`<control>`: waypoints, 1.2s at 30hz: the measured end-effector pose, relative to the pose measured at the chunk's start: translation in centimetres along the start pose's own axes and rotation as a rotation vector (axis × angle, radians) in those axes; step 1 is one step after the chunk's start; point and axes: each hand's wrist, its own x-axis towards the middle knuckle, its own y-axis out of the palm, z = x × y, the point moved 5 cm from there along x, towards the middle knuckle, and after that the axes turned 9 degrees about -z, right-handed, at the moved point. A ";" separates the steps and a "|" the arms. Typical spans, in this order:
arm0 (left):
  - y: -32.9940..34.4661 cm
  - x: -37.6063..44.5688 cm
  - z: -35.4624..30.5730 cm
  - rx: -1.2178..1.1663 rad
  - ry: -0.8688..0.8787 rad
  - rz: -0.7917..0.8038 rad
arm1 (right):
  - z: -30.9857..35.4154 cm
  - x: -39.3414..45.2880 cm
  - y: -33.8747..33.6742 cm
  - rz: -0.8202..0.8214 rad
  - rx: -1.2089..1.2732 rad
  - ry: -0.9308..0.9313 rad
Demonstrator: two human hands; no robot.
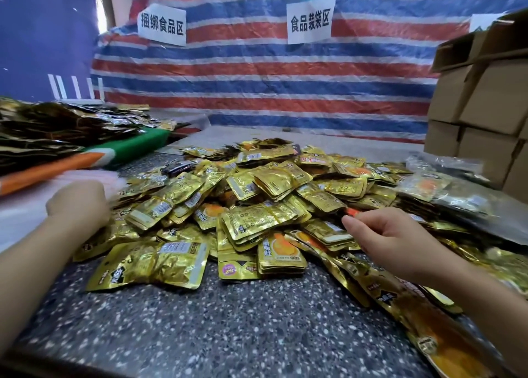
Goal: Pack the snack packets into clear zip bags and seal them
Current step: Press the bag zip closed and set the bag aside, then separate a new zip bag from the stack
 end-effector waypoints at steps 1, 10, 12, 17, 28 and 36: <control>0.0 0.1 -0.1 -0.022 0.006 -0.012 | -0.1 0.0 0.0 0.008 -0.005 0.002; -4.4 -2.2 -4.9 -0.147 0.156 -0.263 | -0.1 0.0 0.2 0.027 -0.022 -0.014; -6.5 -3.6 -8.3 -0.292 0.247 -0.341 | 0.0 0.0 0.3 0.024 -0.012 -0.008; -10.4 -9.3 -17.7 -0.846 0.454 -0.285 | -0.2 0.1 0.2 0.017 0.025 0.059; -8.2 -19.9 -24.8 -1.358 0.679 0.054 | -3.5 1.0 0.3 -0.077 0.396 0.420; -7.9 -21.5 -24.8 -1.290 0.838 0.117 | -4.2 0.8 0.1 -0.100 0.681 0.688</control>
